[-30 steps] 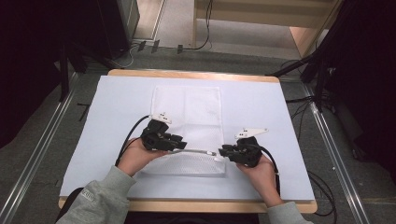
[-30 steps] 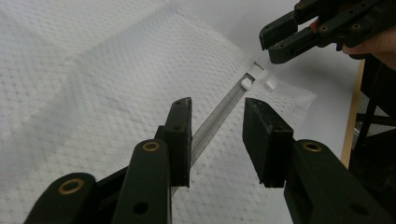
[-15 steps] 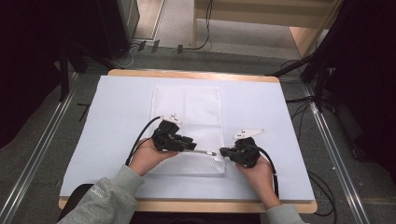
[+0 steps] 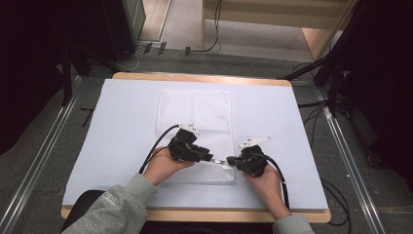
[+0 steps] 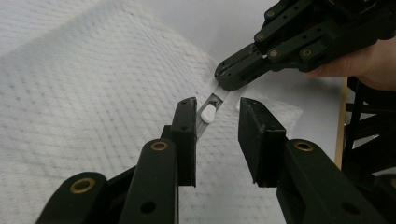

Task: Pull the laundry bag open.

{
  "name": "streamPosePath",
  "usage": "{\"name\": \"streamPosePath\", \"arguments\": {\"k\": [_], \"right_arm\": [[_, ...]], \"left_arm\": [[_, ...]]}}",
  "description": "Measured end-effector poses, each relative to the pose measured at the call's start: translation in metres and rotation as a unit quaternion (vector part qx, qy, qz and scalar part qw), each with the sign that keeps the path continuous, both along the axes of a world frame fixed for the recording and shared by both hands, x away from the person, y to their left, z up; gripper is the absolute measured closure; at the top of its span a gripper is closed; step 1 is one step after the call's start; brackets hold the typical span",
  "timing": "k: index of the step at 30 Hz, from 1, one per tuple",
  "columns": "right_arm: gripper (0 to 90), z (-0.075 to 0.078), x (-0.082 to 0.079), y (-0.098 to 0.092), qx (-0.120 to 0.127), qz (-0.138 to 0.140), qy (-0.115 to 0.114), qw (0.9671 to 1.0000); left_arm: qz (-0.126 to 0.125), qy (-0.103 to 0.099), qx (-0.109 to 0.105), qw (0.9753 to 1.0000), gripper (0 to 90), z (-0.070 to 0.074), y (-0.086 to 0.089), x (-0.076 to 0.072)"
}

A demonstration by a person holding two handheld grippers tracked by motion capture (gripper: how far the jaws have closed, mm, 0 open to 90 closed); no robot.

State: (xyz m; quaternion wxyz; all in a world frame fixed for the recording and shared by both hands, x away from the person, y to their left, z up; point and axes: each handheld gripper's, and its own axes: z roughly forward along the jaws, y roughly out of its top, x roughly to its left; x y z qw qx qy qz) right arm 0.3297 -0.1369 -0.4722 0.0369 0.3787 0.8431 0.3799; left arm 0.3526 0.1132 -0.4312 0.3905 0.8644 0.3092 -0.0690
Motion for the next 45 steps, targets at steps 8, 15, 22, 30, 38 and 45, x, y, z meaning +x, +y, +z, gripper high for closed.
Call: {"name": "streamPosePath", "arguments": {"k": [8,15,22,30,38,45], "right_arm": [[90.0,0.000,-0.003,0.002,-0.003,0.004,-0.010,0.9999],[90.0,0.000,-0.004,0.003,-0.008,0.007,-0.016,0.9998],[89.7,0.000,-0.005,0.003,-0.011,0.009,-0.019,0.9997],[89.6,0.000,-0.005,0.004,-0.011,0.010,-0.021,0.9997],[89.6,0.000,-0.005,0.004,-0.012,0.010,-0.022,0.9996],[89.3,0.000,-0.006,0.003,-0.012,0.007,-0.021,0.9997]], "left_arm": [[0.000,0.031,0.011,0.9995,75.7,-0.017,-0.012,0.007],[0.012,0.047,0.006,0.9988,77.4,-0.027,-0.018,0.011],[0.003,0.045,0.015,0.9989,78.3,-0.035,-0.025,0.009],[-0.008,0.038,0.015,0.9991,80.3,-0.036,-0.029,0.007],[-0.013,0.025,0.008,0.9996,81.0,-0.039,-0.037,0.004],[-0.017,0.024,0.016,0.9994,87.0,-0.039,-0.037,0.007]]}}
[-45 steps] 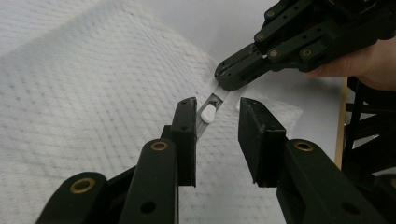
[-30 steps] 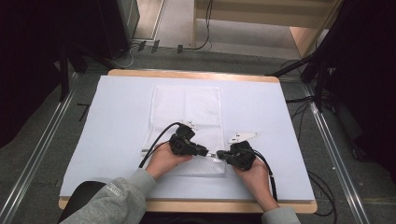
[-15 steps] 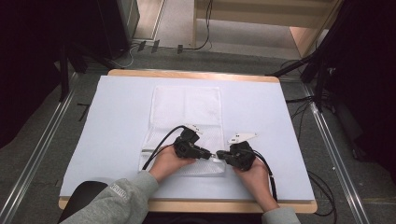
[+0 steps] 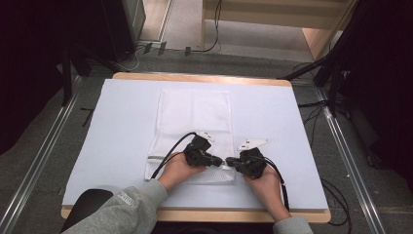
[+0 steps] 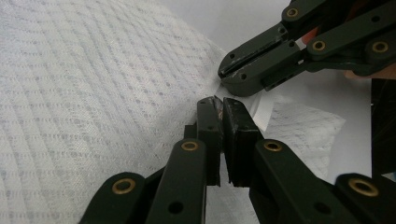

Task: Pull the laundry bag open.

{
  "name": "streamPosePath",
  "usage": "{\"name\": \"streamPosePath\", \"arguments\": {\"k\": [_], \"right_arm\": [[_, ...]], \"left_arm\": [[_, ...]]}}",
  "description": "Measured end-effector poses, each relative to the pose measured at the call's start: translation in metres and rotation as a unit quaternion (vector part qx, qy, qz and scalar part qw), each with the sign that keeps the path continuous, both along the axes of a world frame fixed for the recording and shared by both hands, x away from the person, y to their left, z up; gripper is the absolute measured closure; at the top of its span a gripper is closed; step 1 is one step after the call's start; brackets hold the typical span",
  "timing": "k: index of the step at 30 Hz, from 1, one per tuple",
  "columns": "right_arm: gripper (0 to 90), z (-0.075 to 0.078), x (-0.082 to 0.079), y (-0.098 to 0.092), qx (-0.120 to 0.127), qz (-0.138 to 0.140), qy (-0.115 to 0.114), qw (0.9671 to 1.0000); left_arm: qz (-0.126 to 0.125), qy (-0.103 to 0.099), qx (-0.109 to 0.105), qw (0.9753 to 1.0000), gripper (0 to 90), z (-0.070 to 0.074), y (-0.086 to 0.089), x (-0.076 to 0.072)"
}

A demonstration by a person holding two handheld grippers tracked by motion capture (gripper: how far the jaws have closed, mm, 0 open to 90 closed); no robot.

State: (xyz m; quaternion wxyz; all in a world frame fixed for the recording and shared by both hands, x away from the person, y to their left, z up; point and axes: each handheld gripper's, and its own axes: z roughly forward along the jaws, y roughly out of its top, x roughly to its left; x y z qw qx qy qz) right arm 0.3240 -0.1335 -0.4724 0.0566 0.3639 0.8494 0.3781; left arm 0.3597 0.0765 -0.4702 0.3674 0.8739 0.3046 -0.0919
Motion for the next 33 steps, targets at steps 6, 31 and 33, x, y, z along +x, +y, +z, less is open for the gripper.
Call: {"name": "streamPosePath", "arguments": {"k": [6,31,33], "right_arm": [[89.3,-0.001,0.000,0.000,0.002,0.001,-0.003,1.0000],[90.0,-0.004,-0.004,-0.002,0.003,0.012,-0.028,0.9995],[90.0,-0.005,-0.004,-0.002,0.004,0.012,-0.029,0.9995]], "left_arm": [[-0.002,-0.014,0.001,0.9999,86.5,0.000,-0.002,-0.001],[0.008,0.071,-0.014,0.9974,88.3,0.003,0.009,0.012],[0.008,0.074,-0.012,0.9971,88.3,0.003,0.011,0.013]]}}
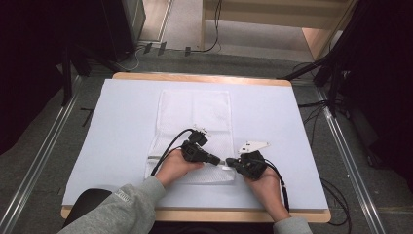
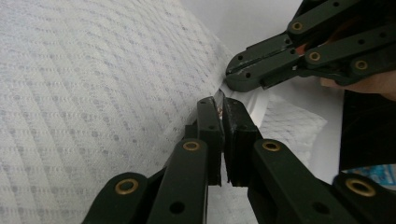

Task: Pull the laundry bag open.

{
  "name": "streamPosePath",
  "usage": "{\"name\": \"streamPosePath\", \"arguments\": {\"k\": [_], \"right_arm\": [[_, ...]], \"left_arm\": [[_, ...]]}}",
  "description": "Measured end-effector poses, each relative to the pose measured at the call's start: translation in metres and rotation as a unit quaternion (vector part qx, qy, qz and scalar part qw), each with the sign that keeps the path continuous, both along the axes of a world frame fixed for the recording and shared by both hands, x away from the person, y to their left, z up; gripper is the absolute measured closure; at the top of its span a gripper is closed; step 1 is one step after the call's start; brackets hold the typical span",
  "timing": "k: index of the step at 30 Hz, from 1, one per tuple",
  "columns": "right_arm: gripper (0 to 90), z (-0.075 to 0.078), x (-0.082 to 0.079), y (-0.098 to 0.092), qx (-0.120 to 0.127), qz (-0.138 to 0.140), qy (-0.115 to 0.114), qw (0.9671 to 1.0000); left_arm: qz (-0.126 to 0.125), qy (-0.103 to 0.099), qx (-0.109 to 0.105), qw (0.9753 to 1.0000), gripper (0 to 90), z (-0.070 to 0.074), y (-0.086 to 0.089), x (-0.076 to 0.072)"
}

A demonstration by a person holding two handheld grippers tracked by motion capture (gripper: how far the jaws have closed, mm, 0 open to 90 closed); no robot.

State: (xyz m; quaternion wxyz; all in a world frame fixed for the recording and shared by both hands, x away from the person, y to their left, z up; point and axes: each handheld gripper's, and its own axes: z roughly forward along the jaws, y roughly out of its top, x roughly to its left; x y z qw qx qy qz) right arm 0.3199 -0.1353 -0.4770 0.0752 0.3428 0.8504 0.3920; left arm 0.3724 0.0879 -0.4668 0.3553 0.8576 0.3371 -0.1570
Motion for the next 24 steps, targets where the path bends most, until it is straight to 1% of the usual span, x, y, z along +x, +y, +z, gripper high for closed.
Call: {"name": "streamPosePath", "arguments": {"k": [3,5,6,7,9,10,11,12,13,14,18,19,20,22,24], "right_arm": [[90.0,0.000,0.000,0.000,0.002,0.001,0.001,1.0000],[90.0,-0.001,0.001,-0.001,0.004,-0.001,0.002,1.0000],[90.0,0.000,0.001,-0.001,0.005,-0.001,0.005,1.0000],[90.0,0.000,0.000,-0.001,0.006,-0.003,0.007,0.9999],[90.0,-0.001,0.001,-0.002,0.009,-0.003,0.010,0.9999],[90.0,-0.001,0.001,-0.002,0.010,-0.002,0.011,0.9999],[90.0,-0.001,0.001,-0.002,0.013,-0.003,0.012,0.9999],[90.0,-0.001,0.001,-0.002,0.014,-0.003,0.013,0.9998],[90.0,-0.001,0.001,-0.003,0.014,-0.002,0.013,0.9998],[90.0,-0.001,0.001,-0.003,0.014,-0.002,0.013,0.9998],[90.0,-0.001,0.001,-0.003,0.015,-0.003,0.013,0.9998],[90.0,-0.001,0.001,-0.003,0.015,-0.002,0.013,0.9998],[90.0,-0.001,0.001,-0.003,0.014,-0.002,0.012,0.9998],[90.0,-0.001,0.001,-0.003,0.014,-0.002,0.011,0.9998],[90.0,-0.001,0.001,-0.003,0.014,-0.001,0.012,0.9998]], "left_arm": [[0.002,0.004,0.002,1.0000,88.4,0.001,0.004,0.001],[0.001,0.005,-0.002,1.0000,88.3,0.001,0.006,0.002],[0.004,0.004,0.001,1.0000,88.4,0.002,0.006,0.002],[0.003,0.008,-0.001,1.0000,88.3,0.002,0.007,0.002],[0.000,0.006,0.002,1.0000,88.4,0.002,0.008,0.001],[-0.002,0.009,0.001,1.0000,88.3,0.002,0.009,0.002],[-0.001,0.007,0.004,1.0000,88.4,0.002,0.009,0.002],[-0.001,0.011,0.000,0.9999,88.3,0.002,0.010,0.002],[0.001,0.008,0.005,1.0000,88.4,0.002,0.010,0.002],[0.001,0.013,0.001,0.9999,88.3,0.002,0.011,0.002],[0.001,0.015,0.001,0.9999,88.3,0.002,0.011,0.002],[0.000,0.016,0.002,0.9999,88.4,0.002,0.011,0.002],[0.000,0.013,0.008,0.9999,88.3,0.002,0.011,0.002],[-0.002,0.017,0.007,0.9998,88.4,0.002,0.013,0.003],[0.002,0.019,0.005,0.9998,88.4,0.003,0.014,0.003]]}}
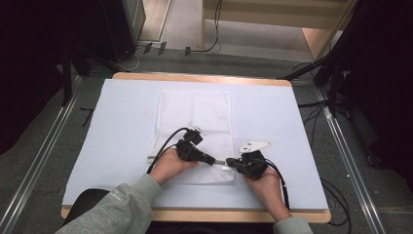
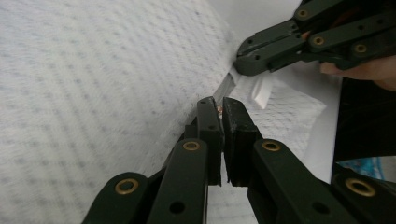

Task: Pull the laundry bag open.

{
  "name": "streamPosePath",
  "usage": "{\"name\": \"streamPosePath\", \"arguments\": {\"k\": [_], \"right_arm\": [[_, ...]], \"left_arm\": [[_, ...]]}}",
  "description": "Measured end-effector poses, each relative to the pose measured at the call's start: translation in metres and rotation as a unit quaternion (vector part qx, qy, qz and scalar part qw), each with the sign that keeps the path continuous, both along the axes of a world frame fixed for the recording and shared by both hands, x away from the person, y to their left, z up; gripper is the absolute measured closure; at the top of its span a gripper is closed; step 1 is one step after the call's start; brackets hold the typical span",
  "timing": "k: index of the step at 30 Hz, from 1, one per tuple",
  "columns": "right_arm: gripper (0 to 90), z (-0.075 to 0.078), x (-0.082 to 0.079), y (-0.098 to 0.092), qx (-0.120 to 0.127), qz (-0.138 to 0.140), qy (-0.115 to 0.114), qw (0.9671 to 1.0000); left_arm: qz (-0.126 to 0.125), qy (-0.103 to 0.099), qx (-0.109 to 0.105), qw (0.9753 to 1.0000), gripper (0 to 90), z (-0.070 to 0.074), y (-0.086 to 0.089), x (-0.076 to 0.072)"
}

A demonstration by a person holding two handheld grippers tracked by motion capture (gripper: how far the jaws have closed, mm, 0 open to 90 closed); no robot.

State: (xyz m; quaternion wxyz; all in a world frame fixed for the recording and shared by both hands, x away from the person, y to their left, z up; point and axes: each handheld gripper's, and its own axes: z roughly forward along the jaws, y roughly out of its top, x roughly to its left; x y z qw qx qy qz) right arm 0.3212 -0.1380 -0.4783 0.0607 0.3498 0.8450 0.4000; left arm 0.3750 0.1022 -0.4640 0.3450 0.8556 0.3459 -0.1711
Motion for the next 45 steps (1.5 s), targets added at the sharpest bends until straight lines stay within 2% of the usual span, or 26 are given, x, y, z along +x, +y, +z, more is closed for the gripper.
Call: {"name": "streamPosePath", "arguments": {"k": [7,13,15,23,28,31,39,45], "right_arm": [[90.0,0.000,0.000,0.000,-0.002,0.001,0.000,1.0000],[90.0,0.000,0.000,-0.001,-0.003,0.003,0.000,1.0000],[90.0,0.000,0.000,-0.001,-0.004,0.005,0.000,1.0000],[90.0,0.001,0.000,0.000,-0.010,0.008,0.002,0.9999],[90.0,0.005,0.002,0.005,-0.018,0.003,0.017,0.9997],[90.0,0.006,0.004,0.010,-0.019,0.005,0.015,0.9997],[90.0,0.003,0.004,0.015,-0.023,0.012,-0.011,0.9996],[90.0,0.002,0.004,0.013,-0.014,0.008,-0.002,0.9999]], "left_arm": [[0.000,0.003,0.003,1.0000,88.4,0.001,0.003,0.000],[-0.005,-0.004,0.014,0.9999,88.4,0.002,0.004,-0.002],[-0.001,0.002,0.013,0.9999,88.4,0.003,0.006,-0.001],[0.006,0.003,0.017,0.9998,88.4,0.002,0.011,-0.001],[0.014,0.005,0.010,0.9998,88.3,-0.001,0.010,0.000],[0.016,0.006,0.009,0.9998,88.3,-0.002,0.008,0.000],[0.022,0.011,0.006,0.9997,88.4,-0.001,0.010,0.002],[0.025,0.026,0.009,0.9993,88.5,-0.002,0.012,0.005]]}}
